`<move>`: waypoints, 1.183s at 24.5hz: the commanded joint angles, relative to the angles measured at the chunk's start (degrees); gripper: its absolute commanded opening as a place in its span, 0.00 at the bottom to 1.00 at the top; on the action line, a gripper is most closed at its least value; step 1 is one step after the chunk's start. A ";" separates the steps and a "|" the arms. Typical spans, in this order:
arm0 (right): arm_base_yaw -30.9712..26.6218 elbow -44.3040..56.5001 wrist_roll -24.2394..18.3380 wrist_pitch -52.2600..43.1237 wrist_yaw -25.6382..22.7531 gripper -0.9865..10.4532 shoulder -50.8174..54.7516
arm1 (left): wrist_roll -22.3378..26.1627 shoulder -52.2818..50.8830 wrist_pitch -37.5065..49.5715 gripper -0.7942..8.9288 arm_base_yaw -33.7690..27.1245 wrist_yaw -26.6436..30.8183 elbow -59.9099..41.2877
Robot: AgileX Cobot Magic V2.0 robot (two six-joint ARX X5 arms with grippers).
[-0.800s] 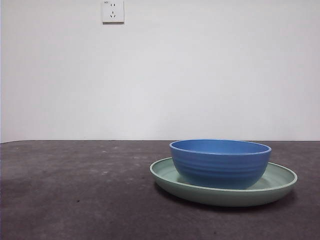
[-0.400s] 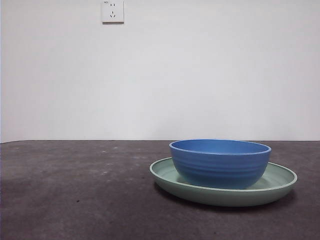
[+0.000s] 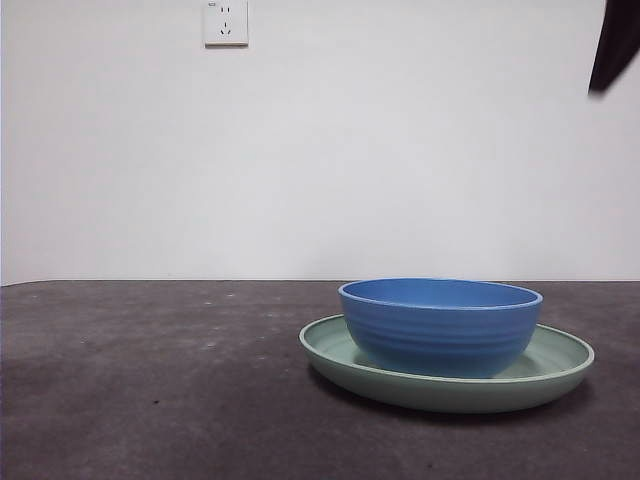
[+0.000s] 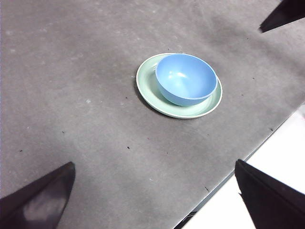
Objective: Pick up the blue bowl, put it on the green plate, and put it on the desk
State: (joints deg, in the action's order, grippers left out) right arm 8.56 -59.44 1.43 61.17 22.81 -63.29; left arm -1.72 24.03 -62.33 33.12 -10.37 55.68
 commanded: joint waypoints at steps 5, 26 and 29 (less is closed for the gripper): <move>1.77 -0.79 -2.12 -4.00 -4.55 0.54 -10.84 | 1.16 0.15 0.59 0.75 0.22 0.07 0.37; 1.84 -0.79 -1.42 -18.60 -6.25 0.39 -30.91 | 1.03 0.15 0.63 0.75 0.22 0.09 0.37; 1.84 -0.76 -1.42 -20.31 -5.77 0.36 -31.95 | 1.01 0.15 0.61 0.75 0.22 0.09 0.37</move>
State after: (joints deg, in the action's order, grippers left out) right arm 10.13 -59.44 0.19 41.01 16.93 -94.26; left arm -0.97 24.03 -62.35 33.12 -10.37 55.68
